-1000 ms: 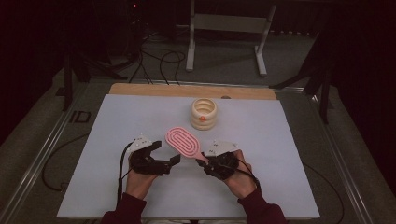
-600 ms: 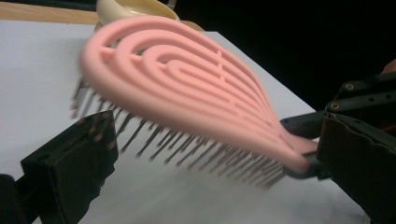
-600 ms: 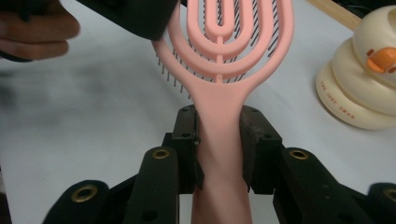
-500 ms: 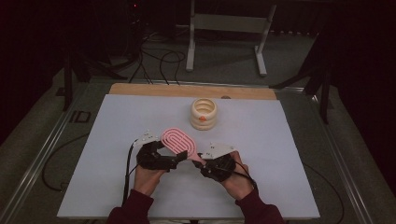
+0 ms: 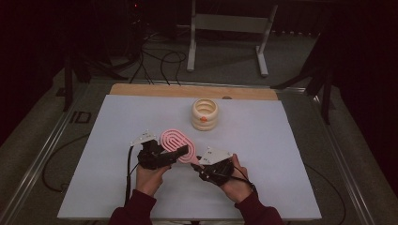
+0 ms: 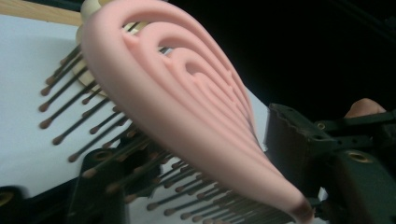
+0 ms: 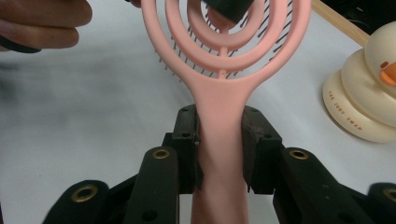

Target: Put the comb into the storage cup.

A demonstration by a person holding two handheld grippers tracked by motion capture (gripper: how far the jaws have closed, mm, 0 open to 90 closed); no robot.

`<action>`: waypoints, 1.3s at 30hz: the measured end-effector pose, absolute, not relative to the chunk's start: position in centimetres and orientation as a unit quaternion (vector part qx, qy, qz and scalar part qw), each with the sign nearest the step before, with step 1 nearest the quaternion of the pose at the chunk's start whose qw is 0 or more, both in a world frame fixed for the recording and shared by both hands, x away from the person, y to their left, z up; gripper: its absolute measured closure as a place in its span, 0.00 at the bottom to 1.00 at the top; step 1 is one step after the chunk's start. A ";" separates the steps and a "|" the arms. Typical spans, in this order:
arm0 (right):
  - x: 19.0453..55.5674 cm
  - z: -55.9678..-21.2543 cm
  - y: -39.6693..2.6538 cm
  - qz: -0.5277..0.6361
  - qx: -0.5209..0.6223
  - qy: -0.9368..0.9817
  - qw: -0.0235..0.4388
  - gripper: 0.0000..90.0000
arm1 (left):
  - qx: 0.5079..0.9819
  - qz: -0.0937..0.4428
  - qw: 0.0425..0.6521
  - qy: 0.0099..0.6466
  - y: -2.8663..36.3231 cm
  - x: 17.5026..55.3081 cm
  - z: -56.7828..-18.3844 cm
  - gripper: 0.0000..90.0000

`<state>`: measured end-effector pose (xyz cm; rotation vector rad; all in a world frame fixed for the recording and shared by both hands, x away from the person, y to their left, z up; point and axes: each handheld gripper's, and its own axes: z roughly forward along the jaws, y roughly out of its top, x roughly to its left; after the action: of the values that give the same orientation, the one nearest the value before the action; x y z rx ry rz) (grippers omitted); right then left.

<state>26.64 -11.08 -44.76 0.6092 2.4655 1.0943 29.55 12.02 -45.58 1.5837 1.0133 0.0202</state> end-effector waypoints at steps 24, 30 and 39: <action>27.1 -45.5 -10.8 0.392 0.216 0.872 0.197 0.78 | 0.684 0.014 0.633 0.361 10.9 28.8 -43.7 0.70; 27.2 -45.4 -11.0 0.401 0.219 0.868 0.192 0.76 | 0.689 0.021 0.637 0.345 10.7 28.6 -43.3 0.70; 27.2 -45.3 -11.6 0.413 0.221 0.863 0.192 0.53 | 0.691 0.025 0.637 0.341 10.7 28.6 -43.1 0.71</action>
<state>27.25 -11.56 -45.34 0.6205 2.4214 1.1587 28.58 10.71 -43.09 1.5780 0.7795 0.0561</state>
